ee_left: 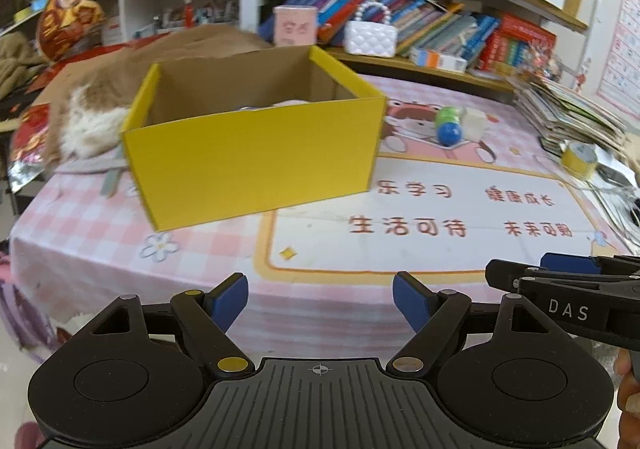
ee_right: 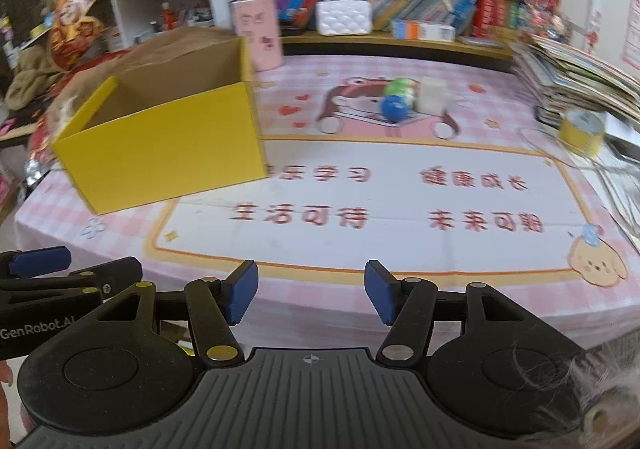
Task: Organize objects
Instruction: 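Move both grippers back from the box toward the last toys, then grasp the green-and-blue toy figure with the left gripper while the right grasps the white foam cube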
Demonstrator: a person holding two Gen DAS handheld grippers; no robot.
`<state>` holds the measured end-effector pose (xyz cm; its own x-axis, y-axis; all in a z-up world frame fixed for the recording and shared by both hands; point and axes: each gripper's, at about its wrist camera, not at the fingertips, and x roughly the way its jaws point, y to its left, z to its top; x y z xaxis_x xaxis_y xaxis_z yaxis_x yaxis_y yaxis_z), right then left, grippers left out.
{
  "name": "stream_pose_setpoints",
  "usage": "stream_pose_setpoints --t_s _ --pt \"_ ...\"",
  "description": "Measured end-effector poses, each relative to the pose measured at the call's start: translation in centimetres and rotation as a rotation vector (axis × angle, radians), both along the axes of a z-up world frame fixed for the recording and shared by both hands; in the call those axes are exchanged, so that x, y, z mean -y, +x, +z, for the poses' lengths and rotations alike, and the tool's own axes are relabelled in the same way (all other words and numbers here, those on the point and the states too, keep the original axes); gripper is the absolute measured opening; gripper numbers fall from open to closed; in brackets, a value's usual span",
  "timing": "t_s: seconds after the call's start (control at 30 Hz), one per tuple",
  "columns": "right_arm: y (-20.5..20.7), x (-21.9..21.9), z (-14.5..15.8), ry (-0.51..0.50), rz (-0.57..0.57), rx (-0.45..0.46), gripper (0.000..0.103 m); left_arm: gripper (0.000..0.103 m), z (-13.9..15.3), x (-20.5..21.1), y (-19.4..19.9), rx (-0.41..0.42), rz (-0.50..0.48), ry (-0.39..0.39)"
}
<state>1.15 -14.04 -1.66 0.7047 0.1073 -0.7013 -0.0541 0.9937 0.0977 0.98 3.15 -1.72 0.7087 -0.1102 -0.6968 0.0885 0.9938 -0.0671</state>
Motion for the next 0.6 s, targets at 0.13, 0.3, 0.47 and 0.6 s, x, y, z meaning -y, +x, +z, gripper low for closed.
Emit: stream_pose_setpoints --t_s 0.13,0.3,0.47,0.6 --pt "0.3 1.9 -0.2 -0.002 -0.051 -0.007 0.056 0.082 -0.1 1.5 1.0 -0.006 -0.036 -0.001" --pt "1.0 4.3 -0.3 -0.001 -0.11 -0.015 0.056 0.082 -0.1 3.7 2.7 -0.008 -0.093 0.003" --pt "1.9 6.5 -0.3 0.002 -0.162 -0.015 0.057 0.082 -0.3 5.9 4.4 -0.017 -0.144 0.006" --pt "2.9 8.1 -0.5 0.011 -0.193 -0.023 0.057 0.082 -0.3 7.5 5.7 -0.021 -0.172 0.015"
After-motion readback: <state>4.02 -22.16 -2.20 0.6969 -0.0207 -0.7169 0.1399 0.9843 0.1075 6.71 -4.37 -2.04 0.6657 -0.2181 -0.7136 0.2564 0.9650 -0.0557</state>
